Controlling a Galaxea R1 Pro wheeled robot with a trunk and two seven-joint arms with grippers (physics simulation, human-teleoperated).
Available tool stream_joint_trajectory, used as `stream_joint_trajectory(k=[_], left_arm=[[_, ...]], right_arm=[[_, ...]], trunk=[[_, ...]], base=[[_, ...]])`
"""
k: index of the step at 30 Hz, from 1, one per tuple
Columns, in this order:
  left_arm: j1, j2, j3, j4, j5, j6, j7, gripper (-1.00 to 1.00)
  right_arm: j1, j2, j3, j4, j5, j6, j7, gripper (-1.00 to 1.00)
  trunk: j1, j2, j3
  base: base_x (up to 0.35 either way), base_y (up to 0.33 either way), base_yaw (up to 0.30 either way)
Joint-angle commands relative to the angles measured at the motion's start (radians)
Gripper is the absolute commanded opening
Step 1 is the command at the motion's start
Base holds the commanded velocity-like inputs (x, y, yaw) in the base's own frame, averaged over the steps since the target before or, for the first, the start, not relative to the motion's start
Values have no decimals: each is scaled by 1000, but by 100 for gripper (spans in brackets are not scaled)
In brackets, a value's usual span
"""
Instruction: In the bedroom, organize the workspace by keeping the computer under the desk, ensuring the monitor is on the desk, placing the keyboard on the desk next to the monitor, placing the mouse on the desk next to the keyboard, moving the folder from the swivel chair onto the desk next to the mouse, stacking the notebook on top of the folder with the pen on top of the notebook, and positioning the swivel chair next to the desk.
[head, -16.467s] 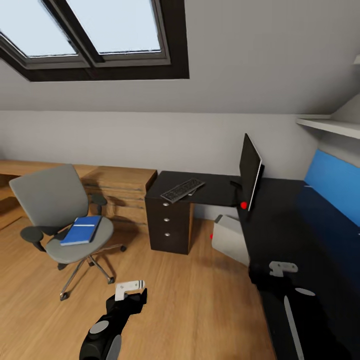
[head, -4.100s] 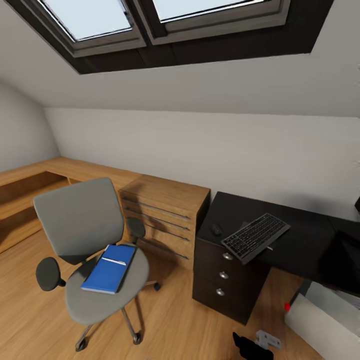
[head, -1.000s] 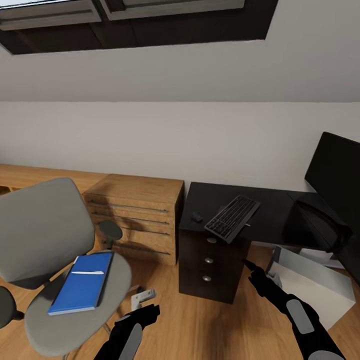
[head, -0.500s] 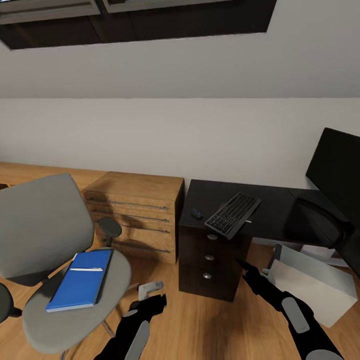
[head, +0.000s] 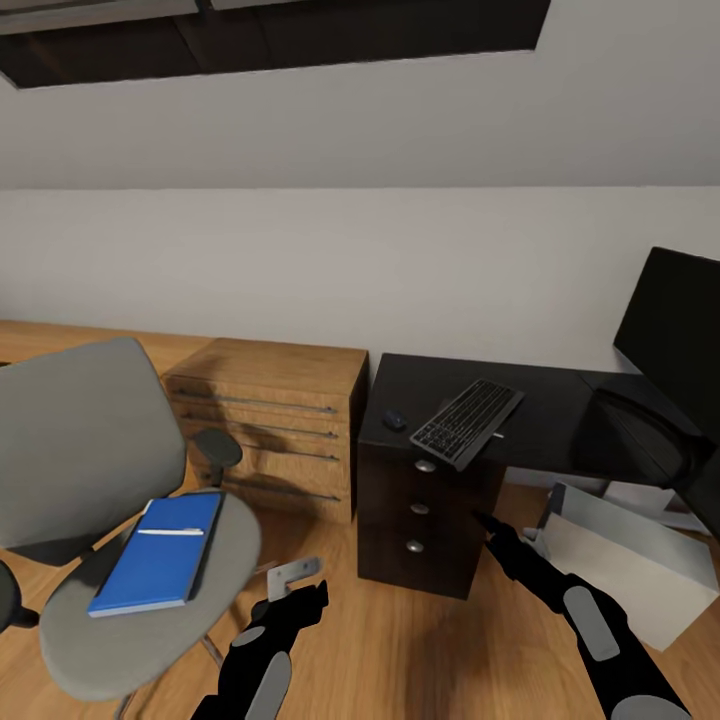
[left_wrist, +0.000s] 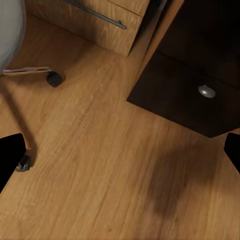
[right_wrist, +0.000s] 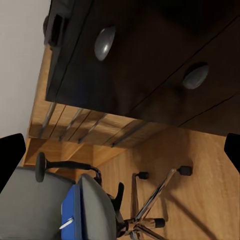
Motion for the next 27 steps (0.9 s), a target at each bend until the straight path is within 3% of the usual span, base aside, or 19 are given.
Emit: stream_joint_trajectory(k=[1, 14, 20, 27], left_arm=[[0, 0, -2, -2, 10, 2, 10, 100], [0, -1, -3, 4, 9, 0, 12, 100], [0, -1, -4, 6, 9, 0, 11, 100], [0, -1, -10, 6, 3, -1, 13, 100]], right_arm=[[-1, 0, -2, -1, -5, 8, 1, 100], [-1, -11, -4, -1, -8, 2, 4, 100], [0, -12, -4, 0, -10, 1, 6, 100], [1, -14, -4, 1, -10, 1, 6, 100]], trunk=[[4, -8, -4], [54, -99, -45], [54, -99, -45], [81, -148, -67]], base=[[0, 0, 0], [0, 0, 0], [0, 0, 0], [0, 0, 0]])
